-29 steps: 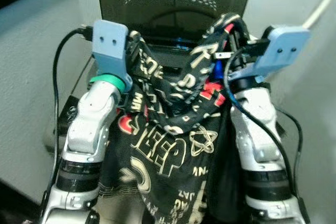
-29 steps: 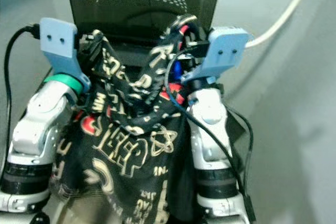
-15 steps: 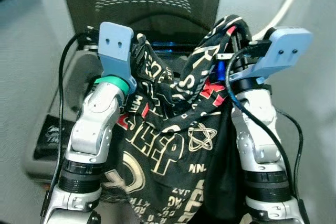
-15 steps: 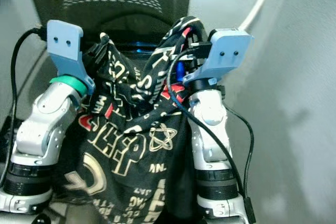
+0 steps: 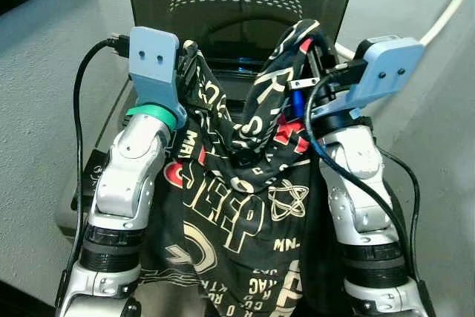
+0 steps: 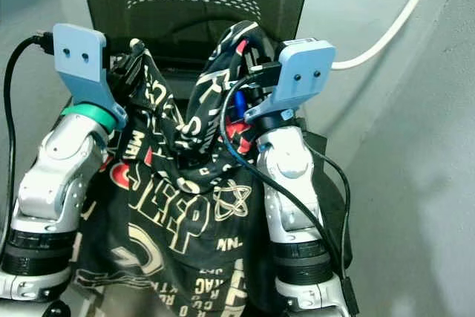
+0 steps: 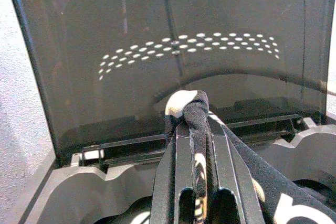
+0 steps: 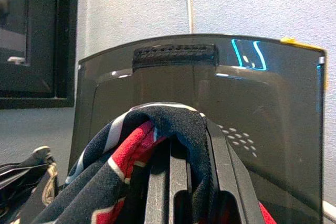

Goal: Clothes washing

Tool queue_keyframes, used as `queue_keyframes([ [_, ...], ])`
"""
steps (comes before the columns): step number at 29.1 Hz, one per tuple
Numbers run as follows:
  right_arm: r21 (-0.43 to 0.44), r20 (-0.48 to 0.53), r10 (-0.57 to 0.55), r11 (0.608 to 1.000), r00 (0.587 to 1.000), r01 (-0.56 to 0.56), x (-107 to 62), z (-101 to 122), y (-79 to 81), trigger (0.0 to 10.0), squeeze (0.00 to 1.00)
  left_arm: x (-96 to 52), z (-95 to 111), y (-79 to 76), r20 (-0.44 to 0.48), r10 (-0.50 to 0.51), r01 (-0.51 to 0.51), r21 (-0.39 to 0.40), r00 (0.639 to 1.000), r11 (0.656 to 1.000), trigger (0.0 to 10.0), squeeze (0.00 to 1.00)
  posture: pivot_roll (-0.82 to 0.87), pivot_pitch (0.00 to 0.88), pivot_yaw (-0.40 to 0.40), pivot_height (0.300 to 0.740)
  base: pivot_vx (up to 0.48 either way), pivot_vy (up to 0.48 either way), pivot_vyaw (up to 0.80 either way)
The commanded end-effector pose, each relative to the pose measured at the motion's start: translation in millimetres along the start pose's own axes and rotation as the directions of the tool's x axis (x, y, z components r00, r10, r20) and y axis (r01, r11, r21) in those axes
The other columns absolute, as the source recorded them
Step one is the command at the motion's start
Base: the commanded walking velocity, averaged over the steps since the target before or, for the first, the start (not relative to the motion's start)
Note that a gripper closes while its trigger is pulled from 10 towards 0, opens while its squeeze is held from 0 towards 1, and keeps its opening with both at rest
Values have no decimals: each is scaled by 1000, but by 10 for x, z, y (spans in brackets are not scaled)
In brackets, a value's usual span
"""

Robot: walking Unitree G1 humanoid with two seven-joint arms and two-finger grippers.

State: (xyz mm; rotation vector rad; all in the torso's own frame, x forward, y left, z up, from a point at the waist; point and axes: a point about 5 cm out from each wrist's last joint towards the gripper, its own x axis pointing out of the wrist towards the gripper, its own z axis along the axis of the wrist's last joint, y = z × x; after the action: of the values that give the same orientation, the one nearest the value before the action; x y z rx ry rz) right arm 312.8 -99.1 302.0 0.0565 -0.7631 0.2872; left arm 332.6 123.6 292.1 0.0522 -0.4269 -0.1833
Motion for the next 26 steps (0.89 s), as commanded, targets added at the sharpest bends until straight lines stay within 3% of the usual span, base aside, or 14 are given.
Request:
queue_keyframes([
  [1, 9, 41, 6, 1000, 999, -6, 33, 87, 20, 10000, 0, 1, 48, 29, 18, 18, -18, -11, 1000, 1000, 10000, 0, 137, 0, 57, 740, 0, 0, 0],
  [8, 9, 32, 0, 1000, 1000, 0, 25, 64, 8, 10000, 0, 5, 41, 32, 14, 22, -22, -17, 1000, 1000, 10000, 0, 136, 0, 57, 740, 0, 34, 0],
  [24, 6, 19, -3, 1000, 1000, 3, 14, 31, -4, 10000, 0, 6, 32, 41, 12, 30, -29, -18, 999, 999, 10000, 0, 138, 0, 57, 740, 0, 425, 0],
  [26, 5, 19, -4, 1000, 1000, 4, 13, 28, -1, 10000, 0, 9, 29, 39, 10, 26, -26, -6, 1000, 1000, 10000, 0, 138, 0, 60, 740, 0, 0, 0],
])
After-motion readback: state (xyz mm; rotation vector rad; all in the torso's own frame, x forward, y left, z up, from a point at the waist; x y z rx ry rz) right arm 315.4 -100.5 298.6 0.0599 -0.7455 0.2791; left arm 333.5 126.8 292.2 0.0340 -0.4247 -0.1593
